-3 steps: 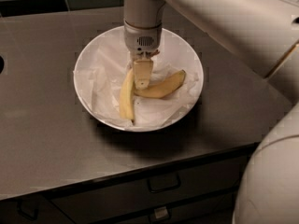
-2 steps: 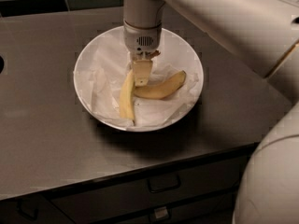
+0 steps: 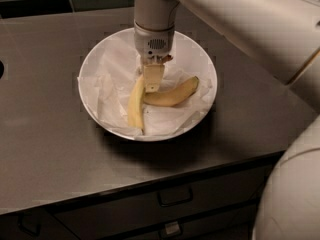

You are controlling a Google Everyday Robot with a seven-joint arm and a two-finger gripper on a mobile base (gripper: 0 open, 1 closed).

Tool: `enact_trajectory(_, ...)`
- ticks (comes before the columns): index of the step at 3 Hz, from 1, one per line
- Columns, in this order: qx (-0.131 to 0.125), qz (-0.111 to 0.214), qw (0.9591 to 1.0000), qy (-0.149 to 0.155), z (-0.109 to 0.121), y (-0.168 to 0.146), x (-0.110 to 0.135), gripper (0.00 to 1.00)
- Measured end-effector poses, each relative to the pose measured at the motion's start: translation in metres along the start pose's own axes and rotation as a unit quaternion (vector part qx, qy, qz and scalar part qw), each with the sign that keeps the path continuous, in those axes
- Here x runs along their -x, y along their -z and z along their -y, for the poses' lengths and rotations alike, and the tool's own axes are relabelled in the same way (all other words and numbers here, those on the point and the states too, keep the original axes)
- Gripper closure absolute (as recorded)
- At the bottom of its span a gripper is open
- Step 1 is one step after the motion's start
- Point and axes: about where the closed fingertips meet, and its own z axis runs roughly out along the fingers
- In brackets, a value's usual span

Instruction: Pick banana from white bowl

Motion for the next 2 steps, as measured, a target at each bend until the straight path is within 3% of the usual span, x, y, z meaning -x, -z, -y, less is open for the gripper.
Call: enact_trajectory(2,-0.069,-0.025,0.9971,-0.021,-0.005,0.039,-0.025,1.0)
